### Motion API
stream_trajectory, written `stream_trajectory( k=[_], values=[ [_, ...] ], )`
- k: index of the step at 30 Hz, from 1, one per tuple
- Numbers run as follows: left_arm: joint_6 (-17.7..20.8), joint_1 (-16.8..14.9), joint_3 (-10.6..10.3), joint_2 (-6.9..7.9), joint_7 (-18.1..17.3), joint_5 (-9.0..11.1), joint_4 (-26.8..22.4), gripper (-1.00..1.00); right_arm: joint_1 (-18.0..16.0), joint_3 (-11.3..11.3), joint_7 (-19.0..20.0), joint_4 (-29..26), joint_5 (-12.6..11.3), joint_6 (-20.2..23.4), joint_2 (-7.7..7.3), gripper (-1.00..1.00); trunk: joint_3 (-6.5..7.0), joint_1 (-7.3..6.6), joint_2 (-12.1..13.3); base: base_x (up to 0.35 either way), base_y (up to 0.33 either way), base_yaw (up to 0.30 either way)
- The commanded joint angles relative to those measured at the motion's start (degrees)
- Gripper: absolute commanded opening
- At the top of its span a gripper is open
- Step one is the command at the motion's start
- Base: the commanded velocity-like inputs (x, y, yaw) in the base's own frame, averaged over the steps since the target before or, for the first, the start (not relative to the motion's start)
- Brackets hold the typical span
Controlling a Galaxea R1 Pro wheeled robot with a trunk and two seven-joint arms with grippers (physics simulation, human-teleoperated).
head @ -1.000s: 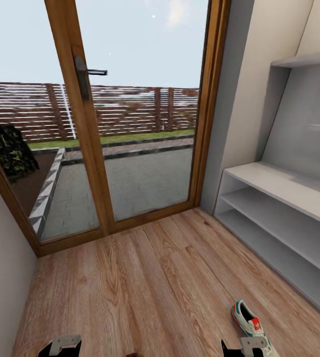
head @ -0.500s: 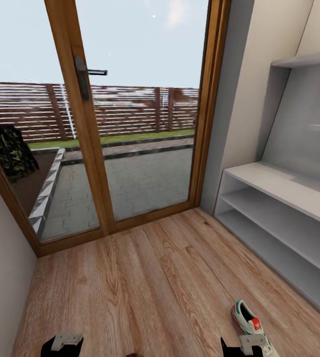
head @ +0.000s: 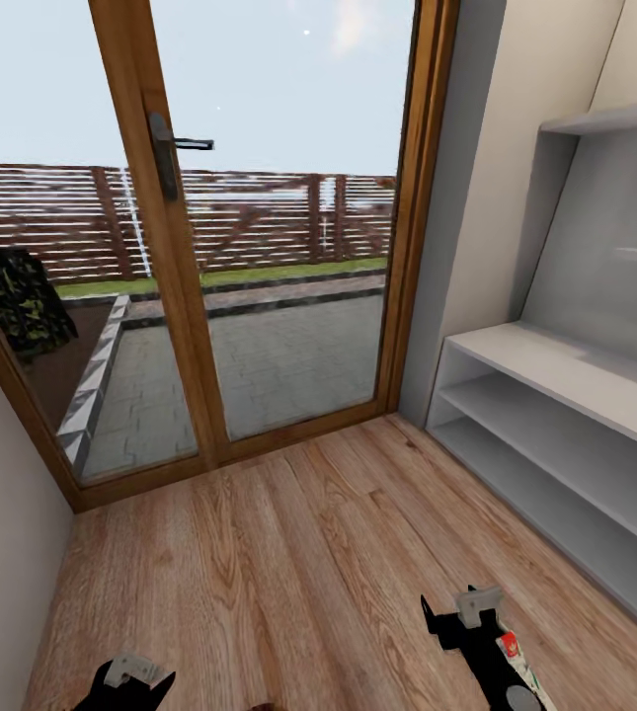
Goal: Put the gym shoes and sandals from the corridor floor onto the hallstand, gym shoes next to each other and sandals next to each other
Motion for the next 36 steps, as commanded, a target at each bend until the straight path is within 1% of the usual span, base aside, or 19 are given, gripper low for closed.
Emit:
stream_trajectory(
  k=[1, 4, 5, 6, 8, 9, 10, 13, 17, 23, 28, 31, 36],
  values=[
    [-0.27, -0.18, -0.01, 0.05, -0.72, -1.07, -0.15, 1.0, -0.53, 0.04, 0.87, -0.39, 0.89, 0.21, 0.0, 1.0, -0.05, -0.01, -0.02, 0.0, 0.0, 0.0],
    [-0.05, -0.69, 0.0, 0.12, -2.92, -3.51, -0.55, 1.0, -2.37, 0.04, 4.26, -1.28, 1.86, 1.95, 0.11, 1.0, -0.05, -0.01, -0.02, 0.0, 0.0, 0.0],
    [0.11, -1.08, 0.02, 0.13, -4.23, -5.4, -0.7, 1.0, -3.75, 0.03, 6.77, -1.69, 2.26, 3.62, 0.14, 1.0, -0.05, -0.01, -0.02, 0.0, 0.0, 0.0],
    [0.33, -1.49, 0.08, 0.02, -5.72, -8.1, -0.82, 1.0, -5.9, 0.03, 10.3, -2.3, 2.59, 6.67, 0.18, 1.0, -0.05, -0.01, -0.02, 0.0, 0.0, 0.0],
    [0.43, -1.67, 0.1, -0.08, -6.34, -9.58, -0.87, 1.0, -7.31, 0.03, 12.32, -2.78, 2.69, 8.83, 0.19, 1.0, -0.05, -0.01, -0.02, 0.0, 0.0, 0.0],
    [0.56, -1.79, 0.12, -0.14, -6.75, -10.69, -0.9, 1.0, -8.6, 0.03, 13.91, -3.33, 2.76, 10.82, 0.21, 1.0, -0.05, -0.01, -0.02, 0.0, 0.0, 0.0],
    [0.69, -1.85, 0.12, -0.16, -6.89, -11.11, -0.92, 1.0, -9.22, 0.04, 14.56, -3.66, 2.78, 11.73, 0.23, 1.0, -0.05, -0.01, -0.02, 0.0, 0.0, 0.0],
    [1.34, -2.14, 0.11, -0.27, -7.22, -11.95, -0.94, 1.0, -10.86, 0.05, 16.25, -4.9, 2.83, 14.35, 0.26, 1.0, -0.05, -0.01, -0.02, 0.0, 0.0, 0.0],
    [2.47, -2.42, 0.06, -0.49, -7.42, -12.48, -0.95, 1.0, -12.27, 0.04, 18.82, -7.5, 2.85, 17.51, 0.24, 1.0, -0.05, -0.01, -0.02, 0.0, 0.0, 0.0],
    [3.22, -2.52, -0.08, -0.5, -7.53, -12.75, -0.93, 1.0, -13.0, -0.03, 24.8, -10.66, 2.87, 21.1, 0.18, 1.0, -0.05, -0.01, -0.02, 0.0, 0.0, 0.0],
    [3.31, -2.5, -0.21, -0.4, -7.5, -12.82, -0.89, 1.0, -13.17, -0.01, 28.72, -11.69, 2.87, 22.48, 0.14, 1.0, -0.05, -0.01, -0.02, 0.0, 0.0, 0.0],
    [3.2, -2.33, -0.26, -0.37, -7.49, -12.99, -0.93, 1.0, -13.21, 0.05, 29.76, -11.93, 2.92, 22.89, 0.13, 1.0, -0.05, -0.01, -0.02, 0.0, 0.0, 0.0],
    [3.1, -1.99, -0.29, -0.35, -7.39, -14.16, -0.94, 1.0, -13.25, -0.16, 30.7, -12.16, 3.0, 23.13, -0.13, 1.0, -0.05, -0.01, -0.02, 0.0, 0.0, 0.0]
  ],
)
